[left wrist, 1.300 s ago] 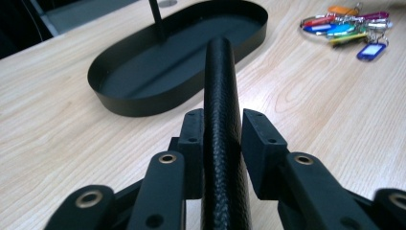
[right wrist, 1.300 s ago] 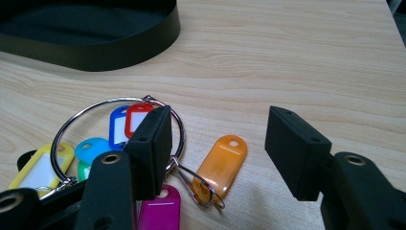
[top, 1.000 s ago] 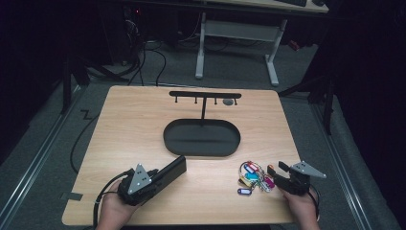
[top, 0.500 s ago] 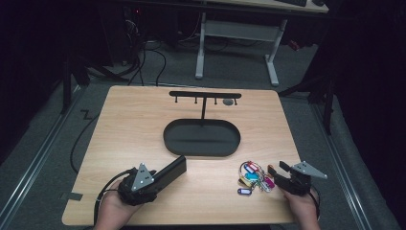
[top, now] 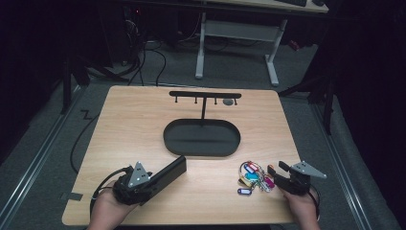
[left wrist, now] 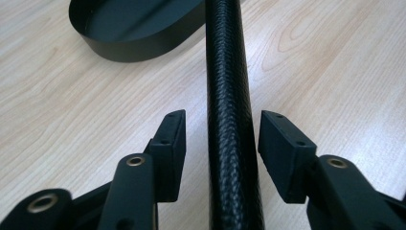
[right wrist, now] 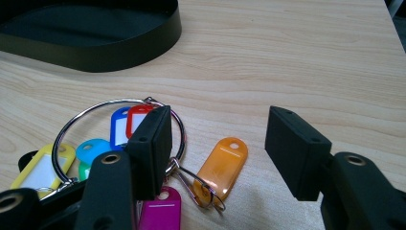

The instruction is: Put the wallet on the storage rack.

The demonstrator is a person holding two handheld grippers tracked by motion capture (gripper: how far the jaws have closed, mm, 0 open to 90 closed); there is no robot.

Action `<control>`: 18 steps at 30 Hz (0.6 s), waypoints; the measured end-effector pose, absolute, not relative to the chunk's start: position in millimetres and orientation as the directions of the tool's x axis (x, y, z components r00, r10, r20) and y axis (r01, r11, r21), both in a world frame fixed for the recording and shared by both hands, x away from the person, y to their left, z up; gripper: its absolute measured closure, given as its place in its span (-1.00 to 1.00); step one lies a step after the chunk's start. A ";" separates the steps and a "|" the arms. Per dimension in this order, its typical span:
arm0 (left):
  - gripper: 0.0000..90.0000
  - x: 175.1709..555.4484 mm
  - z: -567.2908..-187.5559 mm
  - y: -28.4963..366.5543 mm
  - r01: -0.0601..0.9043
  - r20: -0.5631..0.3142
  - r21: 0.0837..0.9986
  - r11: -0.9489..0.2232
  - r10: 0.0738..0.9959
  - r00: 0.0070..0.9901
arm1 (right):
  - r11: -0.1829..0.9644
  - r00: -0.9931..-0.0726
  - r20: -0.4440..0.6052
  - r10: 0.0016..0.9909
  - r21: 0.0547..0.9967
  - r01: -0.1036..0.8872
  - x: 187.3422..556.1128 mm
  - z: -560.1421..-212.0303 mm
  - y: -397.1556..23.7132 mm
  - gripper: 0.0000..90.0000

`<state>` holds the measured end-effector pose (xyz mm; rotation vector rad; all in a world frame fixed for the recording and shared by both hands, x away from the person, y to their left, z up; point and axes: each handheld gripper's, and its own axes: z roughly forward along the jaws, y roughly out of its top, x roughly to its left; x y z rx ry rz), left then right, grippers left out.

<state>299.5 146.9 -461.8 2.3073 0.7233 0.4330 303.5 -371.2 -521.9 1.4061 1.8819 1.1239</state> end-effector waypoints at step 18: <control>0.52 295.6 -456.0 142.9 0.427 0.106 0.620 -0.659 0.609 0.786 | 0.117 -0.323 0.060 0.945 0.857 0.503 303.6 -521.5 -370.7 -0.05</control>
